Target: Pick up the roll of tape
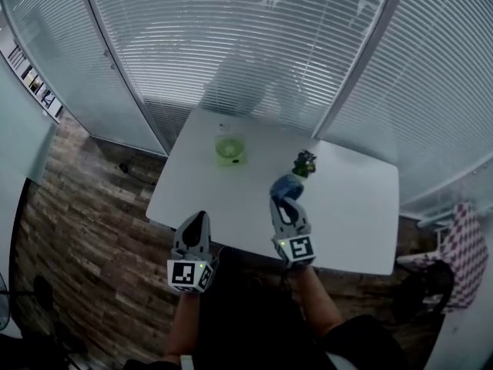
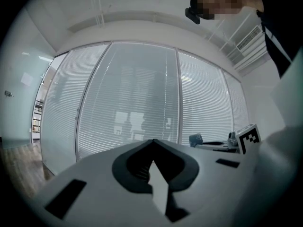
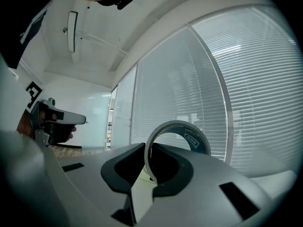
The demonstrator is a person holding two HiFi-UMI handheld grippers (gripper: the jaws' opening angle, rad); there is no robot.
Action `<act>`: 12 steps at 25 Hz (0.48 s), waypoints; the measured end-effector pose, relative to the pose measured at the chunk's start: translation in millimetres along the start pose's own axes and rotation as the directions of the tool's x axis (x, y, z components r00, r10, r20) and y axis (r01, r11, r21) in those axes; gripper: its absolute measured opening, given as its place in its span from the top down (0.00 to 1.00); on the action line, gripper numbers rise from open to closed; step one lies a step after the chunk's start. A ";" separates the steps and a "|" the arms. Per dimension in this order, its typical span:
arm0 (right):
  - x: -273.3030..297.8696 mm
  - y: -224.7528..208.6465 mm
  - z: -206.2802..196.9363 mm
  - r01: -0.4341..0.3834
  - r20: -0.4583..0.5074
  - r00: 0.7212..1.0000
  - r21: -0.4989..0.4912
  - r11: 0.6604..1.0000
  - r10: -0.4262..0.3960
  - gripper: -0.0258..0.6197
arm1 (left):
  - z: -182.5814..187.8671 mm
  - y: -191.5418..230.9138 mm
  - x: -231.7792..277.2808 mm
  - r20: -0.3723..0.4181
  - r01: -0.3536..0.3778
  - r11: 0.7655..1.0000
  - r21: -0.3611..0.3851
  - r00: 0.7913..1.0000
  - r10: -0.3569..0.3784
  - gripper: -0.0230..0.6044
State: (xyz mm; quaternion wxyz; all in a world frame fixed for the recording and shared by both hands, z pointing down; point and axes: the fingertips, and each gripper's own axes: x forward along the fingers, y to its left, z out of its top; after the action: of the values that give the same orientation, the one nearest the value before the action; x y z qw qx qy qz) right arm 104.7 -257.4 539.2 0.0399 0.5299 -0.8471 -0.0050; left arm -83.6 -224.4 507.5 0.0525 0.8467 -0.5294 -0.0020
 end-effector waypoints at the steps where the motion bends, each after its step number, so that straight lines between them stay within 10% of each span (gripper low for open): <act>1: -1.1 0.7 0.9 0.001 0.003 1.000 -0.007 1.000 -0.001 0.90 | -0.6 0.6 0.0 0.000 -0.001 1.000 0.000 1.000 0.001 0.95; 12: -12.3 7.9 8.7 -0.007 0.029 1.000 -0.017 1.000 0.008 0.90 | -3.2 5.7 -3.3 0.004 -0.020 1.000 -0.007 1.000 0.020 0.95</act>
State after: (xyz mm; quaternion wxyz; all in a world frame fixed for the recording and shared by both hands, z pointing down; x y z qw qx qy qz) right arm 102.3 -243.2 530.2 0.0322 0.5261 -0.8496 -0.0198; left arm -90.0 -223.6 511.0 0.0545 0.8411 -0.5381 -0.0050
